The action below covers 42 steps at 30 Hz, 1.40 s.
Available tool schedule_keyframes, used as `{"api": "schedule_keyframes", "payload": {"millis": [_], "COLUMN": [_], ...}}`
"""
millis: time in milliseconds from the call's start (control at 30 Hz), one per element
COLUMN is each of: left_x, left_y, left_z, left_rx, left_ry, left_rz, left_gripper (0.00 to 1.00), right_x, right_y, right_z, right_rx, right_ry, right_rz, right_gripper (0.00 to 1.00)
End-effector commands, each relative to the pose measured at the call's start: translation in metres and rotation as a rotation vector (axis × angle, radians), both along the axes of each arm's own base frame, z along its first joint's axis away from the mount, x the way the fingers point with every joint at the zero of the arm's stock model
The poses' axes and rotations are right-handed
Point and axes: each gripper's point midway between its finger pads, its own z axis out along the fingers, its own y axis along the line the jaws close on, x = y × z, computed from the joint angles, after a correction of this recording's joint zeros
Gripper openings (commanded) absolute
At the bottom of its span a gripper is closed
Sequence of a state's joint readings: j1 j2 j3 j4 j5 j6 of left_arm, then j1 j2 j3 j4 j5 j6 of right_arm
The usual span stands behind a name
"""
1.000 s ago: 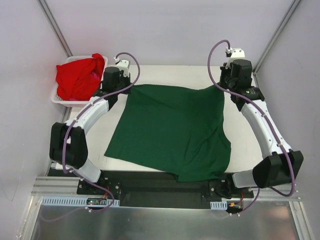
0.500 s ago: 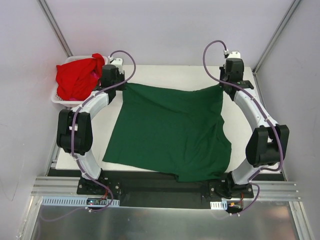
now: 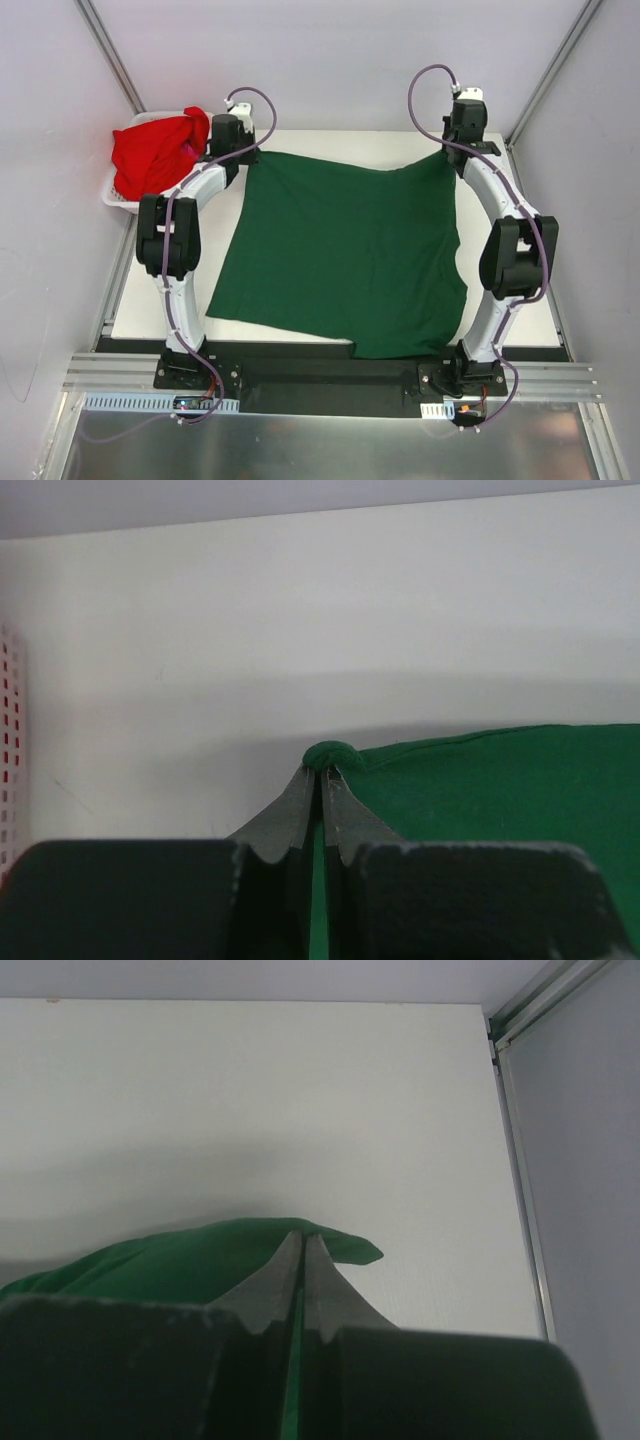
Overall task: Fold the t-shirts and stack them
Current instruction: Flatten the tshirt out
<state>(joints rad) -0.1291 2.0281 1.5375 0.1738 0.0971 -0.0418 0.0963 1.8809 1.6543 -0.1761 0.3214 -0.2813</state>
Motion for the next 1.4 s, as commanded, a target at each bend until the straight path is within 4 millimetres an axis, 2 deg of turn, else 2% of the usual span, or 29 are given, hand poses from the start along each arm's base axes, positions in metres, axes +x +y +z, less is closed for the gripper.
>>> {"api": "schedule_keyframes", "payload": {"millis": [0,133,167,267,400,433,467,500,533,567,600,700,733,833,867,933,967,1000,1033,1067,1100,1133,1167,1200,1233,1267,1300,1333,1367], "left_x": [0.024,0.036,0.037,0.044,0.049,0.052,0.053,0.055,0.057,0.058,0.058,0.055,0.053,0.046,0.042,0.03,0.022,0.012,0.005,-0.005,-0.016,-0.029,-0.039,-0.052,-0.066,-0.075,-0.088,-0.101,-0.114], "left_y": [0.011,0.018,0.018,0.024,0.026,0.027,0.029,0.032,0.033,0.034,0.037,0.041,0.041,0.04,0.038,0.035,0.029,0.025,0.02,0.012,0.007,-0.003,-0.014,-0.019,-0.034,-0.041,-0.047,-0.059,-0.064], "left_z": [0.016,0.016,0.008,0.003,-0.009,-0.009,-0.017,-0.021,-0.022,-0.026,-0.027,-0.017,-0.015,0.009,0.029,0.037,0.061,0.057,0.064,0.084,0.076,0.094,0.095,0.082,0.095,0.093,0.078,0.085,0.066], "left_rx": [-0.004,-0.003,0.001,0.012,0.026,0.028,0.05,0.061,0.064,0.068,0.071,0.075,0.076,0.065,0.033,0.005,-0.037,-0.055,-0.079,-0.12,-0.137,-0.167,-0.187,-0.191,-0.206,-0.216,-0.22,-0.236,-0.236], "left_ry": [-0.055,-0.061,-0.045,-0.042,-0.03,-0.033,-0.025,-0.021,-0.021,-0.015,-0.013,-0.025,-0.027,-0.059,-0.087,-0.084,-0.114,-0.095,-0.098,-0.121,-0.093,-0.113,-0.105,-0.072,-0.088,-0.08,-0.046,-0.053,-0.013], "left_rz": [0.009,0.013,0.012,0.021,0.036,0.04,0.034,0.048,0.055,0.065,0.077,0.101,0.104,0.098,0.107,0.101,0.084,0.073,0.055,0.036,0.023,-0.003,-0.046,-0.054,-0.082,-0.1,-0.11,-0.13,-0.137], "left_gripper": [0.0,0.0,0.0,0.0,0.0,0.04,0.19,0.53,0.6,0.63,0.74,0.76,0.77,0.77,0.77,0.78,0.78,0.8,0.8,0.8,0.8,0.8,0.79,0.79,0.77,0.74,0.73,0.72,0.72], "right_x": [0.03,0.045,0.05,0.056,0.06,0.061,0.061,0.062,0.061,0.061,0.06,0.055,0.052,0.045,0.037,0.027,0.016,0.007,-0.001,-0.009,-0.025,-0.034,-0.043,-0.057,-0.066,-0.075,-0.088,-0.099,-0.107], "right_y": [-0.008,-0.007,-0.007,-0.01,-0.014,-0.013,-0.017,-0.017,-0.016,-0.018,-0.018,-0.022,-0.023,-0.021,-0.019,-0.014,-0.009,-0.005,-0.001,0.006,0.011,0.018,0.029,0.035,0.047,0.051,0.056,0.067,0.072], "right_z": [0.027,0.017,0.011,-0.003,-0.013,-0.013,-0.017,-0.02,-0.021,-0.021,-0.02,-0.011,-0.002,0.012,0.025,0.038,0.052,0.048,0.049,0.048,0.052,0.051,0.053,0.05,0.047,0.043,0.038,0.029,0.024], "right_rx": [-0.026,-0.029,-0.031,-0.037,-0.052,-0.055,-0.056,-0.056,-0.056,-0.06,-0.061,-0.069,-0.066,-0.05,-0.032,0.012,0.04,0.063,0.11,0.147,0.181,0.23,0.274,0.304,0.357,0.379,0.398,0.428,0.433], "right_ry": [-0.1,-0.09,-0.08,-0.057,-0.033,-0.033,-0.022,-0.014,-0.011,-0.01,-0.011,-0.021,-0.036,-0.058,-0.072,-0.094,-0.111,-0.093,-0.094,-0.081,-0.08,-0.072,-0.065,-0.049,-0.023,-0.002,0.022,0.069,0.095], "right_rz": [-0.011,-0.008,-0.007,-0.012,-0.031,-0.031,-0.034,-0.034,-0.032,-0.04,-0.042,-0.056,-0.061,-0.059,-0.05,-0.048,-0.027,-0.017,-0.023,0.006,0.024,0.03,0.066,0.086,0.12,0.124,0.14,0.178,0.187], "right_gripper": [0.01,0.01,0.01,0.01,0.01,0.05,0.21,0.29,0.35,0.47,0.52,0.67,0.7,0.7,0.71,0.72,0.72,0.73,0.73,0.73,0.73,0.73,0.73,0.73,0.72,0.7,0.66,0.64,0.63]}}
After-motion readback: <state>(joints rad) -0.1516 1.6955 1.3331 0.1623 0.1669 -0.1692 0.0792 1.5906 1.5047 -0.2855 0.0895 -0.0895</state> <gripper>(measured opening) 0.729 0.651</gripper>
